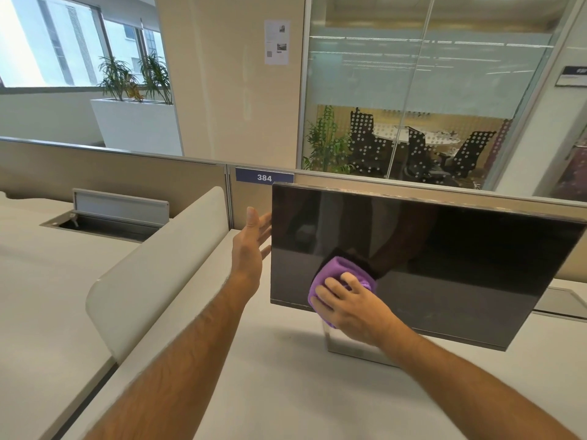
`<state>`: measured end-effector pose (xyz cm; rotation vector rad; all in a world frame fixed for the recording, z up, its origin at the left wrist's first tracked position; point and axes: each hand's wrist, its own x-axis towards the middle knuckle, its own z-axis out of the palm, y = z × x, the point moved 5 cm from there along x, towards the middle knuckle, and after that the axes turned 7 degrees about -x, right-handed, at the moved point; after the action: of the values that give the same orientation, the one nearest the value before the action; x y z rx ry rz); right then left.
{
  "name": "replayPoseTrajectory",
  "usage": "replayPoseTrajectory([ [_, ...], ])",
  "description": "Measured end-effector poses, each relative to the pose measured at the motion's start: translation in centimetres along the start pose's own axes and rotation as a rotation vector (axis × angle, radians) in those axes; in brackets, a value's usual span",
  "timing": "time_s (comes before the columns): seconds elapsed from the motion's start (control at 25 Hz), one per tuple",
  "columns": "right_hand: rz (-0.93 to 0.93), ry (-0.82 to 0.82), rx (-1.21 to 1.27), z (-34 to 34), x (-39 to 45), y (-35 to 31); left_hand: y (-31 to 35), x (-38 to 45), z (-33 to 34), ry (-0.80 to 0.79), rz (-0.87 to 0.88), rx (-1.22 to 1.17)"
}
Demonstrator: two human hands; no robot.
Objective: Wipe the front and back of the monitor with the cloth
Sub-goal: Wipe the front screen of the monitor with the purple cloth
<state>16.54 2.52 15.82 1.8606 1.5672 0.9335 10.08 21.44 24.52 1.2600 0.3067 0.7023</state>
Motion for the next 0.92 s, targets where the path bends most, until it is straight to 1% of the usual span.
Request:
replayPoseTrajectory([
  [0.04,-0.075,-0.023,-0.028,0.3,-0.6,-0.8,0.0,0.0,0.0,-0.001,0.000,-0.004],
  [0.08,-0.109,-0.030,-0.043,0.3,-1.0,-1.1,0.0,0.0,0.0,-0.002,0.001,-0.005],
  [0.12,-0.089,-0.021,-0.041,0.2,-1.2,-0.8,0.0,0.0,0.0,-0.002,0.001,-0.004],
  [0.24,0.104,0.026,0.040,-0.5,-1.3,1.6,0.0,0.0,0.1,-0.006,0.000,-0.004],
  [0.28,0.111,0.013,0.050,-0.5,-1.4,1.7,0.0,-0.1,0.2,-0.010,-0.002,-0.004],
  [0.4,-0.075,-0.083,-0.007,0.3,-2.6,-0.1,0.0,-0.1,0.3,-0.011,-0.003,-0.003],
  [0.44,-0.108,-0.095,-0.023,0.2,-2.8,-0.4,0.0,-0.2,0.3,-0.011,-0.003,-0.003],
  [0.48,-0.099,-0.080,-0.029,0.0,-2.7,-0.1,0.1,-0.2,0.4,-0.011,-0.002,-0.004],
  [0.52,-0.052,-0.049,-0.021,-0.3,-2.5,0.5,0.0,-0.3,0.4,-0.013,-0.001,-0.006],
  [0.6,0.103,0.005,0.028,-0.7,-2.4,2.3,0.0,-0.3,0.5,-0.018,0.001,-0.005],
  [0.64,0.139,0.006,0.048,-0.8,-2.6,2.7,0.0,-0.3,0.5,-0.019,0.003,-0.001],
  [0.68,0.108,-0.011,0.050,-0.6,-3.0,2.4,0.0,-0.3,0.4,-0.017,0.003,0.002],
  [0.76,-0.060,-0.088,0.006,0.3,-4.2,0.7,-0.1,-0.2,0.4,-0.013,-0.003,0.001],
  [0.8,-0.111,-0.119,-0.013,0.4,-4.8,0.0,-0.1,-0.2,0.4,-0.011,-0.006,0.001],
  [0.84,-0.100,-0.110,-0.015,0.4,-5.1,0.1,-0.1,-0.2,0.5,-0.008,-0.006,0.000],
  [0.92,0.041,-0.036,0.023,-0.1,-4.9,1.7,-0.1,-0.3,0.5,-0.003,-0.007,-0.004],
])
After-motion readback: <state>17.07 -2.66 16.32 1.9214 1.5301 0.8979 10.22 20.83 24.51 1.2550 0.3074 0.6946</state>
